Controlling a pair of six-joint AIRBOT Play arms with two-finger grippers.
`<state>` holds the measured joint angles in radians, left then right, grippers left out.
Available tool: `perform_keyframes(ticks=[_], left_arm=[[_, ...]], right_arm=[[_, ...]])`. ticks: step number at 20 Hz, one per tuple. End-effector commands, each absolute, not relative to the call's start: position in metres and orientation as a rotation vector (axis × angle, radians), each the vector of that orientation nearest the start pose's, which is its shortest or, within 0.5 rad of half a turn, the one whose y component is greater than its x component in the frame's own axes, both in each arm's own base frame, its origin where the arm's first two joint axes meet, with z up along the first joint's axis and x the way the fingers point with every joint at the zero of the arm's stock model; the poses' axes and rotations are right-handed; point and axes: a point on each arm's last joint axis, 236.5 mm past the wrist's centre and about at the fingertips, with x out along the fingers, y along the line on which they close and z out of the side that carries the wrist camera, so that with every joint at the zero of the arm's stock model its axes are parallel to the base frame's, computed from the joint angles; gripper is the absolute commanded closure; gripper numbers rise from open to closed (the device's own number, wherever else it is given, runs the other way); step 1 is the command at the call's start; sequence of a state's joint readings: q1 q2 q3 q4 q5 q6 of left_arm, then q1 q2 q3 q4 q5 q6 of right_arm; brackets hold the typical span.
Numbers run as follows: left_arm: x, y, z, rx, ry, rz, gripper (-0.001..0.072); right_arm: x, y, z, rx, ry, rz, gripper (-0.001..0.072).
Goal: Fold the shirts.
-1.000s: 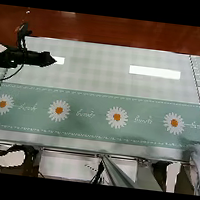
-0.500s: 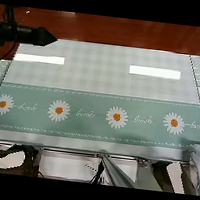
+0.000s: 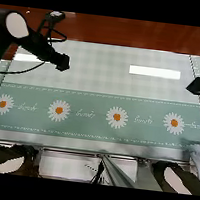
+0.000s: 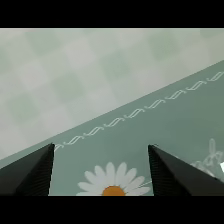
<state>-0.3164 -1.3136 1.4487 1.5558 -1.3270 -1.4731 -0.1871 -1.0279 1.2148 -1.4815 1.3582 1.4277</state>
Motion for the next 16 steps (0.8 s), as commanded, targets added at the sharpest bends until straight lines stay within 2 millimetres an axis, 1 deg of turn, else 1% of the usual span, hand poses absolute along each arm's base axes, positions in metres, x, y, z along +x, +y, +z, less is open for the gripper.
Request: perform_keyframes(ticks=[1,3,6,9,10,12,16], left_arm=[[0.387,-0.108,0.088,0.353,1.185,-0.154,-0.0013],[0.388,-0.107,0.088,0.336,1.185,-0.141,-0.0013],[0.392,-0.108,0.089,0.33,1.168,-0.142,-0.0013],[0.403,-0.126,0.092,0.224,1.118,-0.202,-0.0012],[0.407,-0.128,0.093,0.193,1.106,-0.213,-0.0011],[0.41,-0.125,0.092,0.168,1.1,-0.209,-0.0009],[0.409,-0.119,0.085,0.166,1.121,-0.196,-0.0008]], right_arm=[[0.345,-0.017,0.084,-0.052,1.211,-0.006,0.0106],[0.346,-0.006,0.079,-0.02,1.225,0.025,0.0106],[0.345,-0.004,0.079,-0.014,1.23,0.031,0.0106],[0.345,-0.004,0.079,-0.005,1.23,0.025,0.0106],[0.346,-0.004,0.08,0.007,1.226,0.017,0.0106],[0.346,-0.003,0.08,0.019,1.224,0.011,0.0108],[0.346,-0.005,0.08,0.014,1.223,0.006,0.0108]])
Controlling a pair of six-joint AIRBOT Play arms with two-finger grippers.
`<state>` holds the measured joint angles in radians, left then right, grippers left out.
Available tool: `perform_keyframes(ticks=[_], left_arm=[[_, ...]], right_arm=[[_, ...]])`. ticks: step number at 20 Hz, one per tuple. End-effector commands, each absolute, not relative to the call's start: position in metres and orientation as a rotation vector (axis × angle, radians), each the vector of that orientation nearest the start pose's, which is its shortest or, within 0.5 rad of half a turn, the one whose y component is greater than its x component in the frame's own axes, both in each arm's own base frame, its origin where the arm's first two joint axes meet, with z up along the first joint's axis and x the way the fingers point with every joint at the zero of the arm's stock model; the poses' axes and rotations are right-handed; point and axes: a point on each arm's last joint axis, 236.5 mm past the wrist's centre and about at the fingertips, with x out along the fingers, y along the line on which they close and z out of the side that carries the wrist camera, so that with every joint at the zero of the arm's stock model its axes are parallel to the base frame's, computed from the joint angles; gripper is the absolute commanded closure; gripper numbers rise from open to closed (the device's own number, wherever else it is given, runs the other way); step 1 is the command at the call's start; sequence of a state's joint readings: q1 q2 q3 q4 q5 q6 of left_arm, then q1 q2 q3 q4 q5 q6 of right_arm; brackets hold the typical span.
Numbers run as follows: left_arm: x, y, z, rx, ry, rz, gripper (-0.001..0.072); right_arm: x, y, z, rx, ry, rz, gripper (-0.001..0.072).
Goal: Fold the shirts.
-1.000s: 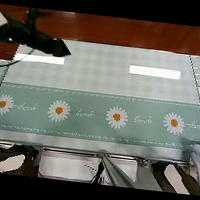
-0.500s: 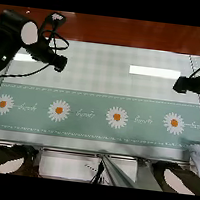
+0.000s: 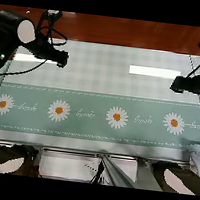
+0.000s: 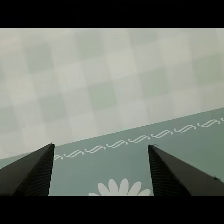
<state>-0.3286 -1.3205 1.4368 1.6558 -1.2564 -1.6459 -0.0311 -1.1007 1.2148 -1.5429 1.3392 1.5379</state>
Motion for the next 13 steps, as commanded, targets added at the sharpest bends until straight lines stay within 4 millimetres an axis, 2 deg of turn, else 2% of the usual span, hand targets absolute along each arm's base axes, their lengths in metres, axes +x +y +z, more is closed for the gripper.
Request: perform_keyframes(ticks=[1,13], left_arm=[[0.4097,-0.1192,0.0842,0.166,1.12,-0.196,-0.0009],[0.4105,-0.1198,0.0802,0.168,1.129,-0.196,-0.0009]], right_arm=[[0.3464,-0.0052,0.0798,0.014,1.223,0.006,0.0108],[0.3464,-0.0052,0.0798,0.014,1.223,0.006,0.0108]])
